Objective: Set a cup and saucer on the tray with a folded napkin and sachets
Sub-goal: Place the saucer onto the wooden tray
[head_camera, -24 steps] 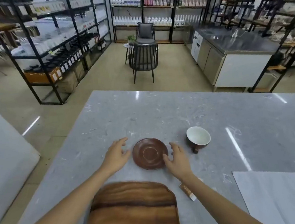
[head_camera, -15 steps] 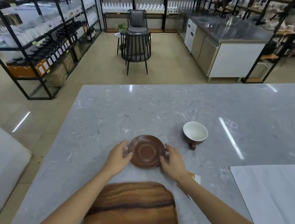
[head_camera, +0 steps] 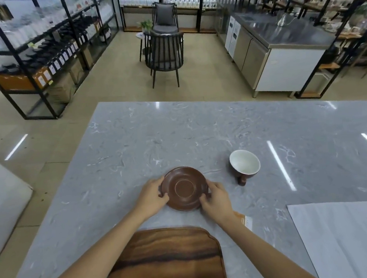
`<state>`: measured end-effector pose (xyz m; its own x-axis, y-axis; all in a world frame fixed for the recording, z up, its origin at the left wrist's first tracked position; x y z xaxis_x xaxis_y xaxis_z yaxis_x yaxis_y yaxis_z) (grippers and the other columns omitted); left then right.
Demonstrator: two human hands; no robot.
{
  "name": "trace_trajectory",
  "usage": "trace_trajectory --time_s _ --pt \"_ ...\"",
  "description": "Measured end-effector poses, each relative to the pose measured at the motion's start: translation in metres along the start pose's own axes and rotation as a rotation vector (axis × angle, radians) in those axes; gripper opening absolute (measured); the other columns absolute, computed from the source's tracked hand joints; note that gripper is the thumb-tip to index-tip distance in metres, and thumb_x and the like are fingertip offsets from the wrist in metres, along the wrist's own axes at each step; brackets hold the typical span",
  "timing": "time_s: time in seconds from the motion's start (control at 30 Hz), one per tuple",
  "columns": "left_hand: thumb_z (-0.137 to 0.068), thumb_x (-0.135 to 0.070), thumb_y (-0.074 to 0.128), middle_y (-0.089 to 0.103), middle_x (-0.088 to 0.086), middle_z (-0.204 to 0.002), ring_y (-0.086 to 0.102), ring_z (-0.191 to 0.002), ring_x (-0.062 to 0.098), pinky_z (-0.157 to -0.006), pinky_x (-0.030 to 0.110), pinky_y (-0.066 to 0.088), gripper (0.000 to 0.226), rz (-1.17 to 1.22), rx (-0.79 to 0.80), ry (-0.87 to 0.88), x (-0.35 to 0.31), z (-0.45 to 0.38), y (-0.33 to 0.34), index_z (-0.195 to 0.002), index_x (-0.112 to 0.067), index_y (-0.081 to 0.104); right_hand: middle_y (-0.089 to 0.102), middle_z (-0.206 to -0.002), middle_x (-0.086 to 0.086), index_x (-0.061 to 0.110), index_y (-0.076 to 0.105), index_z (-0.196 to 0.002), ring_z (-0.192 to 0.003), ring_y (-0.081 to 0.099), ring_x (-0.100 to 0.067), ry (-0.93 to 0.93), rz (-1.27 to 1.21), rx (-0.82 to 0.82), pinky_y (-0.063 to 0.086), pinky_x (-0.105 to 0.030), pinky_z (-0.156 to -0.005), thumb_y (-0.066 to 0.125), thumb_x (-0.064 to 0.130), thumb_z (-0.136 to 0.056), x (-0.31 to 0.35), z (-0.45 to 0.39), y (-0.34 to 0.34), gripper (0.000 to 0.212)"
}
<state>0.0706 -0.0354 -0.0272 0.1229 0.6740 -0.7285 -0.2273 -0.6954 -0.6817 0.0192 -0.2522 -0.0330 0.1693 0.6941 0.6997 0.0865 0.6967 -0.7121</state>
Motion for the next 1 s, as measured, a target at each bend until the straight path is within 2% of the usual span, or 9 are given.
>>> trace_trajectory --time_s 0.03,0.17,0.33,0.5,0.63,0.77,0.83,0.9,1.0 --pt "-0.082 -0.012 0.070 0.065 0.010 -0.106 0.065 -0.084 0.023 -0.086 0.036 0.054 0.055 -0.010 -0.002 -0.008 0.001 0.001 -0.001 -0.136 -0.021 0.060 0.059 -0.119 -0.008 0.020 0.055 -0.143 -0.099 0.066 -0.023 -0.008 -0.006 -0.002 0.053 -0.029 -0.094 0.059 0.008 -0.088 0.002 0.000 0.000 0.056" --pt "-0.083 -0.010 0.071 0.063 0.016 -0.106 0.067 -0.080 0.022 -0.083 0.033 0.054 0.043 0.001 -0.071 -0.013 0.002 0.012 -0.011 -0.125 -0.013 0.067 0.056 -0.111 -0.001 0.022 0.052 -0.145 -0.091 0.067 -0.019 -0.061 0.003 -0.017 0.045 -0.017 -0.085 0.062 0.009 -0.088 0.010 0.004 -0.003 0.059" --pt "-0.087 -0.013 0.067 0.059 0.009 -0.104 0.067 -0.075 0.020 -0.079 0.027 0.053 0.043 -0.012 -0.084 -0.018 -0.001 0.035 -0.026 -0.129 -0.020 0.065 0.060 -0.121 -0.007 0.017 0.056 -0.142 -0.086 0.070 -0.017 -0.085 -0.053 -0.039 0.055 -0.026 -0.088 0.063 0.011 -0.090 0.026 0.022 -0.007 0.053" --pt "-0.090 -0.016 0.064 0.062 0.008 -0.115 0.069 -0.092 0.016 -0.097 0.035 0.054 0.060 -0.034 -0.104 -0.020 -0.006 0.067 -0.040 -0.148 -0.017 0.048 0.060 -0.121 -0.002 0.019 0.057 -0.141 -0.079 0.066 -0.008 -0.127 -0.077 -0.079 0.058 -0.029 -0.089 0.063 0.013 -0.091 0.042 0.051 -0.013 0.051" --pt "-0.090 -0.017 0.068 0.055 0.001 -0.122 0.069 -0.074 0.006 -0.082 0.018 0.054 0.061 0.004 -0.132 -0.014 -0.006 0.096 -0.045 -0.147 -0.012 0.047 0.053 -0.112 0.007 0.024 0.056 -0.140 -0.088 0.068 -0.011 -0.172 -0.063 -0.094 0.057 -0.028 -0.088 0.063 0.013 -0.090 0.048 0.079 -0.013 0.052" --pt "-0.089 -0.017 0.071 0.056 0.000 -0.117 0.069 -0.079 0.009 -0.088 0.026 0.057 0.061 0.056 -0.119 -0.042 -0.003 0.121 -0.044 -0.145 -0.011 0.050 0.052 -0.109 0.009 0.028 0.056 -0.140 -0.085 0.069 -0.009 -0.144 -0.065 -0.084 0.056 -0.024 -0.085 0.061 0.011 -0.088 0.043 0.108 -0.007 0.055" --pt "-0.089 -0.016 0.071 0.056 0.000 -0.114 0.069 -0.078 0.009 -0.087 0.024 0.057 0.061 0.071 -0.108 -0.036 -0.002 0.134 -0.040 -0.146 -0.011 0.049 0.050 -0.108 0.013 0.030 0.055 -0.141 -0.083 0.068 -0.005 -0.128 -0.086 -0.083 0.052 -0.014 -0.082 0.061 0.011 -0.086 0.039 0.123 -0.005 0.059" --pt "-0.089 -0.015 0.071 0.056 -0.002 -0.114 0.068 -0.078 0.007 -0.081 0.014 0.056 0.062 0.094 -0.097 -0.033 0.001 0.146 -0.035 -0.147 -0.012 0.048 0.049 -0.105 0.016 0.032 0.056 -0.141 -0.086 0.063 0.007 -0.127 -0.091 -0.097 0.044 -0.002 -0.076 0.061 0.011 -0.085 0.036 0.136 -0.003 0.060" --pt "-0.088 -0.012 0.072 0.056 -0.001 -0.115 0.067 -0.078 0.006 -0.076 0.011 0.054 0.061 0.140 -0.097 -0.038 0.008 0.161 -0.028 -0.145 -0.011 0.050 0.054 -0.102 0.009 0.032 0.059 -0.137 -0.095 0.051 0.021 -0.134 -0.064 -0.120 0.040 0.002 -0.075 0.061 0.007 -0.083 0.034 0.153 -0.002 0.060"
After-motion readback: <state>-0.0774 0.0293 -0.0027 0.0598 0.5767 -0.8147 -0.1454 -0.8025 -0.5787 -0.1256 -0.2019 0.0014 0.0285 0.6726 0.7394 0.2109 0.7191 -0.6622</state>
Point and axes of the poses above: each hand's wrist, its own z-axis away from the middle knuckle, its own y-axis out of the palm, x = y × z, the point moved 5 cm from there along -z, towards the middle knuckle
